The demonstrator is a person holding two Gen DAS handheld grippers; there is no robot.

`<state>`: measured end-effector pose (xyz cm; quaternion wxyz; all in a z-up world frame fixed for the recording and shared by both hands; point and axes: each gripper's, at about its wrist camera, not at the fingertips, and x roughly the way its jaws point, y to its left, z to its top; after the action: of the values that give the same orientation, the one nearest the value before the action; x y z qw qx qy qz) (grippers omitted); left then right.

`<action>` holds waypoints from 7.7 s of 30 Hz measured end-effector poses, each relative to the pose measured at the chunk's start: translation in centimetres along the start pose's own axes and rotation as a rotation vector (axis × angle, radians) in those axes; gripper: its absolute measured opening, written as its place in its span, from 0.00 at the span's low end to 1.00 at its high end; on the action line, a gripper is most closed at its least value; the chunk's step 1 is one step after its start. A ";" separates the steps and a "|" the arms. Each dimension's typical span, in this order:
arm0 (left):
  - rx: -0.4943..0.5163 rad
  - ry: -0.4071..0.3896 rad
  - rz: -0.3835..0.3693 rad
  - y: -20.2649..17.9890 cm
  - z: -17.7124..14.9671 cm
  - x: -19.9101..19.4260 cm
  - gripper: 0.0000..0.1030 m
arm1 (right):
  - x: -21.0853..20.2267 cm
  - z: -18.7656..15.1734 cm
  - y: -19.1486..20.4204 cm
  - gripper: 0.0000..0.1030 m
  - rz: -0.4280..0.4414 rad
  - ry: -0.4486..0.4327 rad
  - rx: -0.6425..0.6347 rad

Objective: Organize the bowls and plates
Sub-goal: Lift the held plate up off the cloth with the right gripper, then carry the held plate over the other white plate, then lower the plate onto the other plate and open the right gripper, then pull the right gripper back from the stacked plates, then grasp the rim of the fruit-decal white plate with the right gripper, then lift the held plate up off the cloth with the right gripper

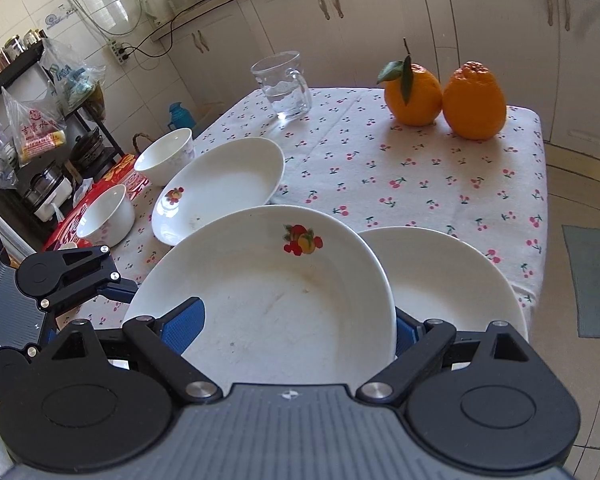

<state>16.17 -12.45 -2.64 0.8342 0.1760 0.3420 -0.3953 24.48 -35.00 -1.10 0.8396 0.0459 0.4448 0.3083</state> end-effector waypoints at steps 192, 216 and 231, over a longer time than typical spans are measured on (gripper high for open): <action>-0.501 -0.061 0.550 11.7 -6.3 -0.8 0.89 | 18.9 14.6 8.3 0.98 -0.001 0.170 -0.414; -0.474 -0.049 0.525 12.1 -6.1 -0.4 0.84 | 23.8 17.2 5.8 0.74 0.176 0.256 -0.359; -0.415 -0.042 0.479 11.2 -6.2 -1.7 0.82 | 21.7 15.8 5.4 0.75 0.167 0.255 -0.298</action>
<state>21.48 -1.03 -5.59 0.9284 0.0693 0.3471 -0.1131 43.10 -15.40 -5.33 0.7456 -0.0813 0.4917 0.4424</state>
